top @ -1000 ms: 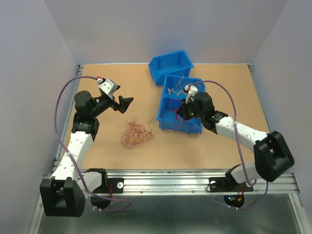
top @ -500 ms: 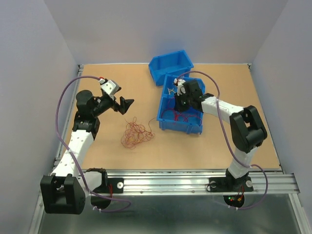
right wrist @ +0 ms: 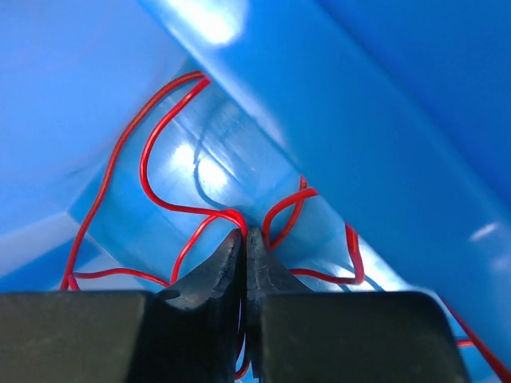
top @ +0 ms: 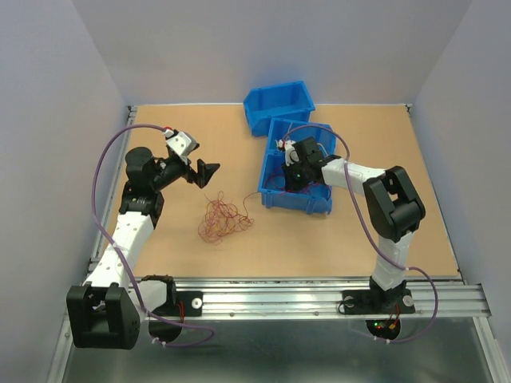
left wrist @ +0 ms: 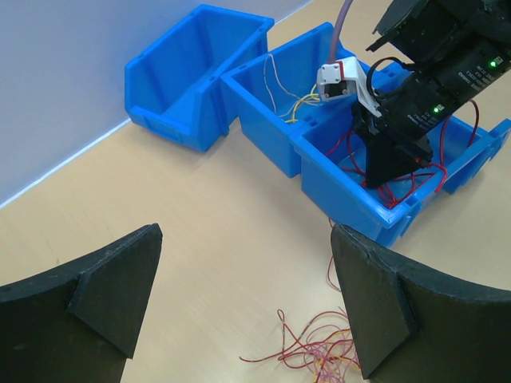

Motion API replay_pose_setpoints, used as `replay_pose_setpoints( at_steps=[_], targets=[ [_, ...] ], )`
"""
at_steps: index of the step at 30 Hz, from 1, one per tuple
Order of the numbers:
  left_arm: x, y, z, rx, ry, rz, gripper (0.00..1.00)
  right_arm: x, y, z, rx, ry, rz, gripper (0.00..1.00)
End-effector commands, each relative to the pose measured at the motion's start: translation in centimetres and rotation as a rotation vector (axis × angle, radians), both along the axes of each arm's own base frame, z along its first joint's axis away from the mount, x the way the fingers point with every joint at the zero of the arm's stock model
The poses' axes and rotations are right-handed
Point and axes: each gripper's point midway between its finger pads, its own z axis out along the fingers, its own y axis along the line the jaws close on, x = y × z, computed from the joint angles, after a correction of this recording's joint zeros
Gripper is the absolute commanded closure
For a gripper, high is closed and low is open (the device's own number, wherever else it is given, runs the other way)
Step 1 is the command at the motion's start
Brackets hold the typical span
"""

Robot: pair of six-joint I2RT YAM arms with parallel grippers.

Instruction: Untangle the cables

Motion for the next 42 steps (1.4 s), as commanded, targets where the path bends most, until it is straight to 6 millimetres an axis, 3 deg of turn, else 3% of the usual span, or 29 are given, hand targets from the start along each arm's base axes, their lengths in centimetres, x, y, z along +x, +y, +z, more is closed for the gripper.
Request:
replay_pose_setpoints(
  at_steps=[1, 6, 9, 10, 11, 15, 21, 25, 30, 35, 38, 41, 42],
  targets=[
    [0.0, -0.2, 1.4, 0.008, -0.06, -0.023, 0.01, 0.8, 0.0, 3.1, -0.009, -0.07, -0.011, 0.89],
    [0.0, -0.1, 1.4, 0.013, -0.065, -0.02, 0.01, 0.9, 0.1, 7.1, 0.037, -0.14, -0.045, 0.73],
    [0.1, 0.0, 1.4, 0.014, -0.067, -0.014, 0.01, 0.9, -0.1, 10.8, 0.087, -0.201, -0.088, 0.6],
    [0.1, 0.0, 1.3, 0.014, -0.065, -0.011, 0.01, 1.0, -0.2, 10.8, 0.087, -0.2, -0.098, 0.57],
    [0.1, 0.0, 1.4, 0.015, -0.066, -0.013, 0.01, 1.0, -0.5, 12.0, 0.098, -0.223, -0.122, 0.47],
    [0.2, 0.1, 1.3, 0.016, -0.064, -0.008, 0.01, 0.5, -1.4, 14.0, 0.113, -0.266, -0.174, 0.37],
    [-0.2, -0.1, 0.4, 0.043, -0.036, -0.029, 0.01, -1.8, -1.9, 15.9, 0.142, -0.311, -0.182, 0.31],
    [-0.5, -0.2, -1.8, 0.1, 0.029, -0.045, 0.01, -3.4, -0.9, 16.6, 0.184, -0.331, -0.13, 0.32],
    [-1.2, -0.9, -4.1, 0.189, 0.078, -0.071, 0.01, -5.2, 1.3, 15.3, 0.217, -0.317, -0.054, 0.33],
    [-1.5, -2.1, -5.4, 0.25, 0.089, -0.069, 0.01, -4.8, 2.3, 12.9, 0.209, -0.278, -0.063, 0.33],
    [-1.5, -2.4, -5.8, 0.261, 0.095, -0.075, 0.01, -4.4, 3.0, 12.7, 0.233, -0.28, -0.065, 0.33],
    [-1.3, -2.5, -6.3, 0.271, 0.106, -0.074, 0.01, -4.2, 4.0, 12.1, 0.25, -0.254, -0.058, 0.46],
    [-1.2, -2.5, -6.5, 0.274, 0.112, -0.07, 0.01, -3.9, 4.0, 11.7, 0.245, -0.244, -0.072, 0.58]
  ],
)
